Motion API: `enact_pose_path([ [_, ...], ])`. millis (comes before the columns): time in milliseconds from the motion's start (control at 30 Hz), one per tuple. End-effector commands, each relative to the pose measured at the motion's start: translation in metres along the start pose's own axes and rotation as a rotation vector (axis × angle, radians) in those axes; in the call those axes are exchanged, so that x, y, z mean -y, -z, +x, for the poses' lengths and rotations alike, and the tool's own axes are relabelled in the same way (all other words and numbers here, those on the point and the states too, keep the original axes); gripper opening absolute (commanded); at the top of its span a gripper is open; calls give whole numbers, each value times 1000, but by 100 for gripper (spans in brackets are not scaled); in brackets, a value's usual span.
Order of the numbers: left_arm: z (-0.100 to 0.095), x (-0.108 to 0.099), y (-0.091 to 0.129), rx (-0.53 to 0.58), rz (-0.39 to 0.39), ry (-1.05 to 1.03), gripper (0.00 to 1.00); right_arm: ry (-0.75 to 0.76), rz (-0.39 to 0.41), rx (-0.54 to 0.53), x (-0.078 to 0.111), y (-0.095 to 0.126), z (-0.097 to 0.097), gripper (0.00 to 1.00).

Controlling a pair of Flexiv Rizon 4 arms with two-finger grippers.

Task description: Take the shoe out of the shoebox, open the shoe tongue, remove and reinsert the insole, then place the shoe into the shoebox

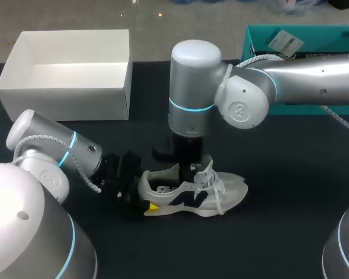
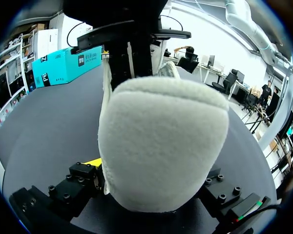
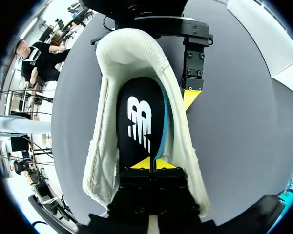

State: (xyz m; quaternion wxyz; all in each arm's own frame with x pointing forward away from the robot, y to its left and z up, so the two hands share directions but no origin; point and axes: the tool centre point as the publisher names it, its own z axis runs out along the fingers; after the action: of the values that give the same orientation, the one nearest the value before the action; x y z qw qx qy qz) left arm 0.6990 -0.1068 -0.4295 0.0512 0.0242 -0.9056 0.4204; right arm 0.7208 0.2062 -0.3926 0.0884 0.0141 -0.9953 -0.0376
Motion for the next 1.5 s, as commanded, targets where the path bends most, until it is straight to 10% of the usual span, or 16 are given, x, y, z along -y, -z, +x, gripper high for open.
enact_pose_path([
  [33,2,-3,-4,-1,-6,2,0,-3,-18,29,10,14,7,0],
  [700,2,-3,-4,-1,-6,2,0,-70,-96,110,25,32,5,0],
  [1167,2,-3,-4,-1,-6,2,0,5,-133,109,-3,30,4,0],
  [1333,2,-3,-4,-1,-6,2,0,3,-146,110,1,31,5,76],
  [1500,2,-3,-4,-1,-6,2,0,2,-155,106,0,28,3,98],
])
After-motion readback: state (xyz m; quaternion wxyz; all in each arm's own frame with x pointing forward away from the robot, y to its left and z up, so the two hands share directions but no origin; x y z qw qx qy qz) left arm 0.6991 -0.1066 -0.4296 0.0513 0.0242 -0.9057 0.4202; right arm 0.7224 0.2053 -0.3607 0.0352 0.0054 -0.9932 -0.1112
